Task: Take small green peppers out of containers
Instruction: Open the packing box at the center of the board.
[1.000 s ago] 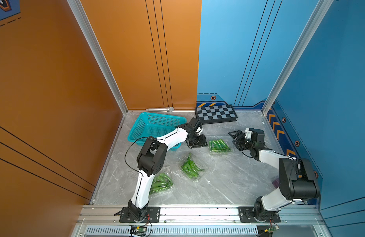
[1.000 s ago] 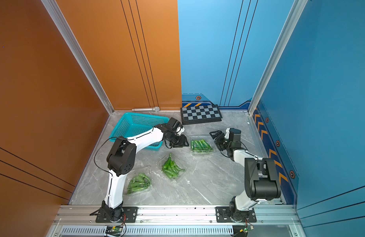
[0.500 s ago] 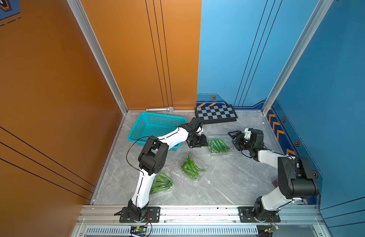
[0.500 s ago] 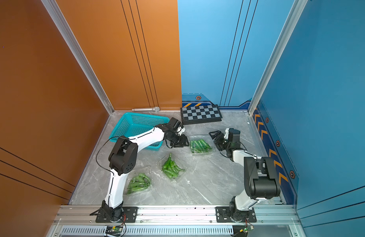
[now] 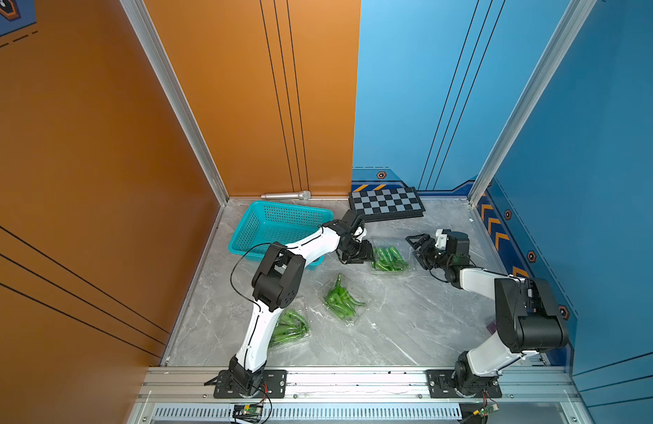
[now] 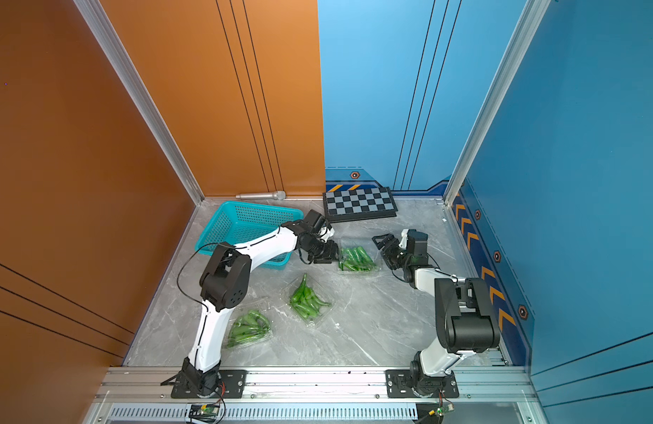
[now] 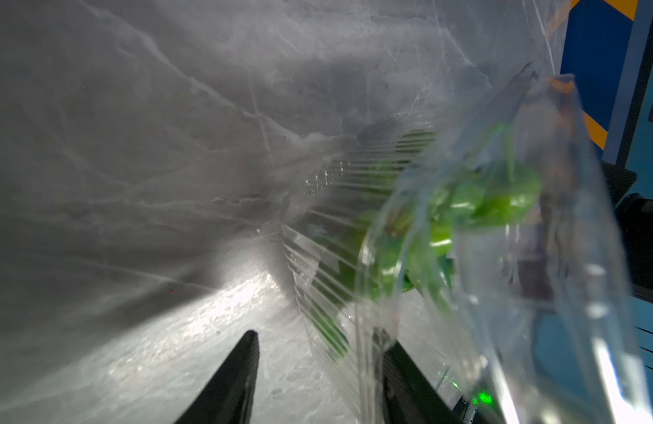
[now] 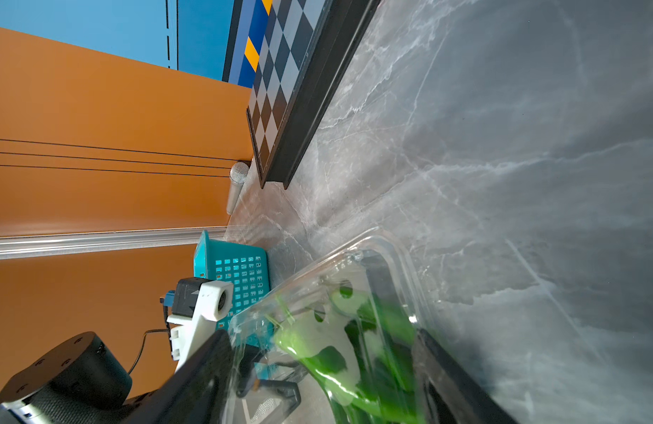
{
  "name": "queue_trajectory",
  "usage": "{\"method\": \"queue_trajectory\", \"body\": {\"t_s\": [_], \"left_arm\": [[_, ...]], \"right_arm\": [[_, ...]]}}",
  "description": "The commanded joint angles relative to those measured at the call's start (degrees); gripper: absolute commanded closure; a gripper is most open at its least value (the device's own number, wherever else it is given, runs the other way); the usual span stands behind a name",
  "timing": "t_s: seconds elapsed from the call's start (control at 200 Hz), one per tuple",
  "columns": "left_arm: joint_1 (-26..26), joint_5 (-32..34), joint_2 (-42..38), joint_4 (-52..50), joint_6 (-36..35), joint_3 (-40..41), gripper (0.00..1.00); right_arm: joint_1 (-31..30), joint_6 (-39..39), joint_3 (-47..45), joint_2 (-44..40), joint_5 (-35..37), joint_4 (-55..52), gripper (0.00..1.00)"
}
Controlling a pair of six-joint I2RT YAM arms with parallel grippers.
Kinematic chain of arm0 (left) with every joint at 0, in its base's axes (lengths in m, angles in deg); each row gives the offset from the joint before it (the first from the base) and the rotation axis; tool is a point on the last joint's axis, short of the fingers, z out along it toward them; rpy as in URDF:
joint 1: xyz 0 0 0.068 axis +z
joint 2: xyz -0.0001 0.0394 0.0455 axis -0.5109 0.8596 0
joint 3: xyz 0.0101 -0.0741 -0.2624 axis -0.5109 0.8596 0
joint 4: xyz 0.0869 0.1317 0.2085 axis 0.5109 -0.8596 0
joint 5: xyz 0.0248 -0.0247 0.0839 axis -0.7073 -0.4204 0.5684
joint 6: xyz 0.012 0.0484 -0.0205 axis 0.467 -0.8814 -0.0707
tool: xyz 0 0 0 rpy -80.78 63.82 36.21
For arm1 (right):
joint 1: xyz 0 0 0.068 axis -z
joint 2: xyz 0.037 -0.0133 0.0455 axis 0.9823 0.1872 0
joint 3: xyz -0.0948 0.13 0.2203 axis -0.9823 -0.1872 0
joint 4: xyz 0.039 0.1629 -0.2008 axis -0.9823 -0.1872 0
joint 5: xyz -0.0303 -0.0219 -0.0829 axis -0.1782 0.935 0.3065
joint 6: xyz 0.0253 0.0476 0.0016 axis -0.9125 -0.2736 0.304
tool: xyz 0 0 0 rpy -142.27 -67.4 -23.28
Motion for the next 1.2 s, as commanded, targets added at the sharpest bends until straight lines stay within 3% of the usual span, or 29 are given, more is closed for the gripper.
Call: {"method": "queue_trajectory", "body": {"t_s": [0.0,0.335,0.47,0.56,0.636,0.721,0.891,1.071,1.196], "left_arm": [[-0.9,-1.9,2.0,-0.2,-0.3,-1.8,0.52],[1.3,-3.8,2.5,-0.2,-2.5,-1.6,0.78],[1.9,-4.1,2.4,-0.2,-3.0,-1.0,0.83],[2.1,-4.4,2.4,-0.2,-3.2,-1.0,0.84],[2.1,-3.9,2.3,-0.3,-3.2,-1.1,0.86],[2.0,-3.5,2.2,-0.3,-3.3,-0.9,0.86],[1.8,-2.9,1.5,-0.3,-3.4,-0.8,0.87],[1.8,-2.6,1.5,-0.5,-3.4,-0.9,0.87],[1.6,-2.2,1.3,-0.9,-3.8,-1.2,0.87]], "right_arm": [[-1.4,-1.5,-1.3,0.6,-1.0,2.0,0.22],[-1.2,1.6,-0.3,-1.1,-2.6,0.6,0.20],[-0.8,13.7,2.9,-5.4,-2.6,-11.7,0.19],[-1.5,27.6,6.3,-10.3,2.7,-26.9,0.19],[-4.2,37.7,8.0,-15.4,11.9,-37.6,0.19],[-8.5,44.1,7.8,-21.6,19.5,-43.8,0.18],[-19.4,46.7,8.3,-28.3,35.0,-51.0,0.19],[-31.6,47.7,9.5,-24.0,50.9,-56.4,0.21],[-34.7,49.9,9.3,-21.3,56.8,-55.9,0.21]]}}
